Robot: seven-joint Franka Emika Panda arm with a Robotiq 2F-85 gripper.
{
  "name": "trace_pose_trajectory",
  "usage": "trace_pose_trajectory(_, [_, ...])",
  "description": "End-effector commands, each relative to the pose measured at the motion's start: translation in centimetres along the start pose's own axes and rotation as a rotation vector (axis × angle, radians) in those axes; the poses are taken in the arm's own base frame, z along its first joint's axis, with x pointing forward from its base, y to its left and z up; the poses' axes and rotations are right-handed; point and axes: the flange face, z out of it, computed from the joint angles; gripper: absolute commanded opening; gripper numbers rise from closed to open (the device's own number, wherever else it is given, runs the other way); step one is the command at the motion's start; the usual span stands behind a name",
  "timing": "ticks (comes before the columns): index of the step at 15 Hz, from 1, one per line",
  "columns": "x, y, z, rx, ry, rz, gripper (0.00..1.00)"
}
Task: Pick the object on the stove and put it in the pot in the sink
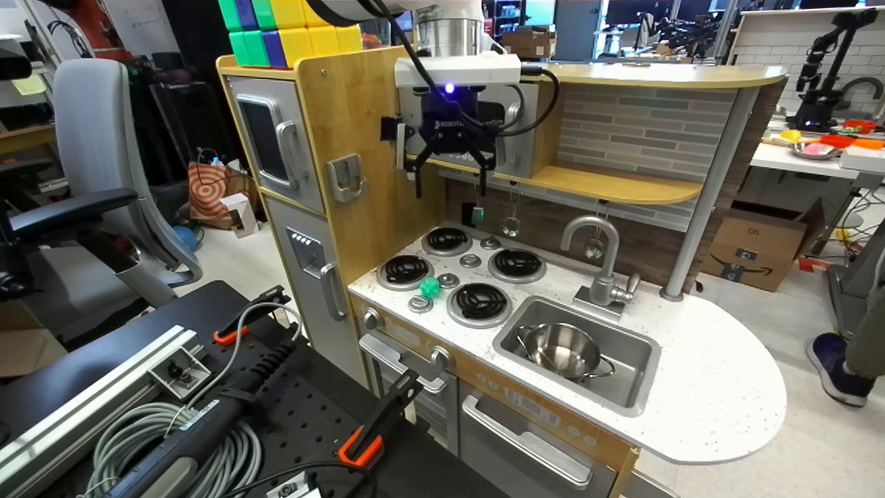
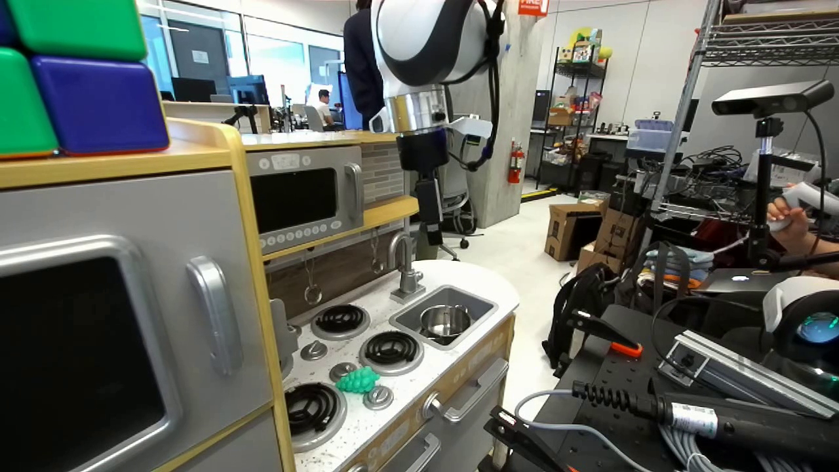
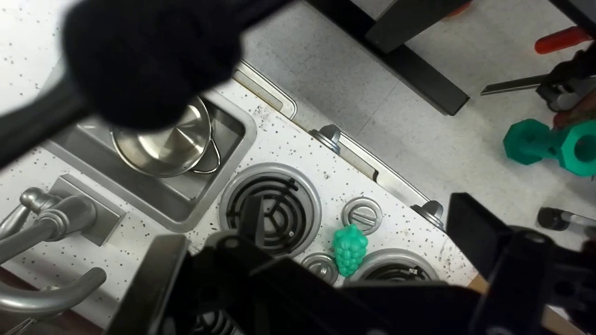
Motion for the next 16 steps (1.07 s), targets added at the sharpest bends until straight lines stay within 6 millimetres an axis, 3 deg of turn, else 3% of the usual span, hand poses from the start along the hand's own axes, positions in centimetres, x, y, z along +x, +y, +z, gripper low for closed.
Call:
trace_pose_trajectory(1, [1.4, -0.7, 1.2, -0.043, 0.075, -0.045, 1.0])
trace_pose_trajectory(5, [4.7, -2.5, 5.0, -0.09, 0.16, -0.118, 1.0])
trace_pose_trajectory(9, [7.6, -4.5, 9.6, -0.05, 0.133, -0.185, 1.0])
trace_pose_trajectory(16, [11.0, -5.5, 15.3, -0.092, 0.057, -0.243, 1.0])
